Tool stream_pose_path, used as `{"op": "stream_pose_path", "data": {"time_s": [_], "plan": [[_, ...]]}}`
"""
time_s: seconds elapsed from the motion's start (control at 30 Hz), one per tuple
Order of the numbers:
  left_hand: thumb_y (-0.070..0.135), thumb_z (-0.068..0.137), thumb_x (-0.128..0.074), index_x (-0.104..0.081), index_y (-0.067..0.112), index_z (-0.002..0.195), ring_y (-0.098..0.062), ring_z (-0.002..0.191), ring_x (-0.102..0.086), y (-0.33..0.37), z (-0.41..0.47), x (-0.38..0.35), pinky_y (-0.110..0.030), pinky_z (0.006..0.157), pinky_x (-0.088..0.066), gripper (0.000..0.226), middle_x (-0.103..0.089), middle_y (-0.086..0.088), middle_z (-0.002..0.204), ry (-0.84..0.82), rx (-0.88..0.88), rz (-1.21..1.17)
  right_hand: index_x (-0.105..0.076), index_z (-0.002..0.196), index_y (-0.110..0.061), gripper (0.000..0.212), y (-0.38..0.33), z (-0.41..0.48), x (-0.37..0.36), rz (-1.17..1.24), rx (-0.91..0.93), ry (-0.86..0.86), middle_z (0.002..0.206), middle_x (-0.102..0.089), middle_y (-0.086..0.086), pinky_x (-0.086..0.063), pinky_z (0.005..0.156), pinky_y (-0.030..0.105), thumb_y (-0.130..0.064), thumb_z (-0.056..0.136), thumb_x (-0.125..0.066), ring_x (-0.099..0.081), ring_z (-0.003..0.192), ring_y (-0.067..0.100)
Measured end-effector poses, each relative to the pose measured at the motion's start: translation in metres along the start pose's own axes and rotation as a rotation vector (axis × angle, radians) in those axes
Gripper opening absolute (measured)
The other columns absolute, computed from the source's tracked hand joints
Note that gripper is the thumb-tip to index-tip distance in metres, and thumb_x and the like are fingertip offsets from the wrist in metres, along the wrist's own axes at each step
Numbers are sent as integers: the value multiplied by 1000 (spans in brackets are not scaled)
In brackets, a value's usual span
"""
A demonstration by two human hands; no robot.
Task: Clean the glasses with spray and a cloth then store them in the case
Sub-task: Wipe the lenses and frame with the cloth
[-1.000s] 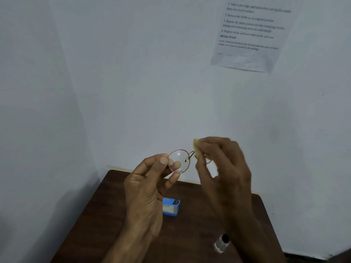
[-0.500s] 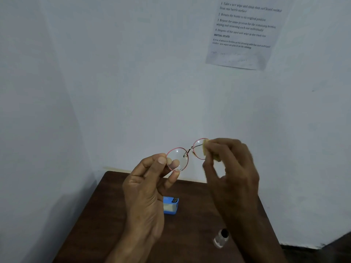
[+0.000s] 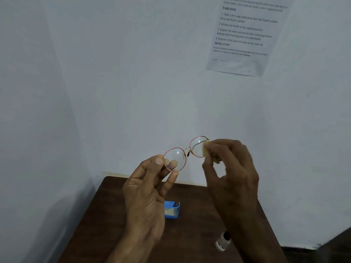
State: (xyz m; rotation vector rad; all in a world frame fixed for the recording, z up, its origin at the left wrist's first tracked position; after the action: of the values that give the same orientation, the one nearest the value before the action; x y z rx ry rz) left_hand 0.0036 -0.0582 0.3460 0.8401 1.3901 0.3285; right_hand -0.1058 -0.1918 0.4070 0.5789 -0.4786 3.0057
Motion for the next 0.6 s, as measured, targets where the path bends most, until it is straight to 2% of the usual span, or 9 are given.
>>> {"op": "stream_pose_path", "data": {"time_s": [0.1, 0.23, 0.37, 0.5, 0.6], "plan": [[21, 78, -69, -75, 7, 99, -21, 83, -80, 2, 2, 2, -24, 65, -63, 26, -79, -12, 90, -9, 1, -1, -78, 104, -7, 15, -20, -4, -6, -16, 90, -38, 105, -70, 4, -50, 80, 21, -3, 90, -76, -62, 89, 17], [20, 79, -69, -74, 6, 99, -21, 83, -80, 3, 3, 4, -25, 65, -63, 25, -79, -11, 88, -36, 22, -6, -78, 106, -10, 15, -4, 11, -4, -21, -13, 38, 107, -70, 2, -53, 76, 30, -5, 92, -75, -63, 89, 20], [20, 78, -69, -74, 5, 99, -20, 81, -80, 6, 7, 7, -24, 64, -63, 25, -79, -10, 86, -43, 29, -9, -78, 107, -7, 17, -29, 1, -16, -23, 119, -45, 109, -71, 4, -54, 78, 30, -1, 91, -76, -64, 90, 21], [20, 78, -69, -74, 6, 97, -21, 80, -80, 7, 8, 8, -25, 64, -63, 25, -79, -11, 86, -59, 30, 1, -78, 108, -9, 17, -6, 11, -9, -34, -16, 32, 107, -69, 2, -56, 75, 37, -4, 92, -74, -64, 90, 22], [21, 76, -70, -75, 6, 98, -22, 80, -80, 9, 9, 12, -25, 63, -63, 27, -80, -12, 87, -43, 27, 9, -77, 109, -8, 20, -24, 5, -18, -38, 73, -49, 109, -70, 3, -54, 76, 32, -2, 90, -76, -63, 91, 21]]}}
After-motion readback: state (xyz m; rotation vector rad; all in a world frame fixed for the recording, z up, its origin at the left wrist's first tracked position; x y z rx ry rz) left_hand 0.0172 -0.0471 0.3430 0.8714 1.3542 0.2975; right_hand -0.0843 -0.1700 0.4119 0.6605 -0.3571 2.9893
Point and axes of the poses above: each hand's wrist, its own z-axis towards the middle knuckle, its own x-axis out of the back of the hand, y = z × x, the point moved 6 cm from there along z, towards the middle knuckle
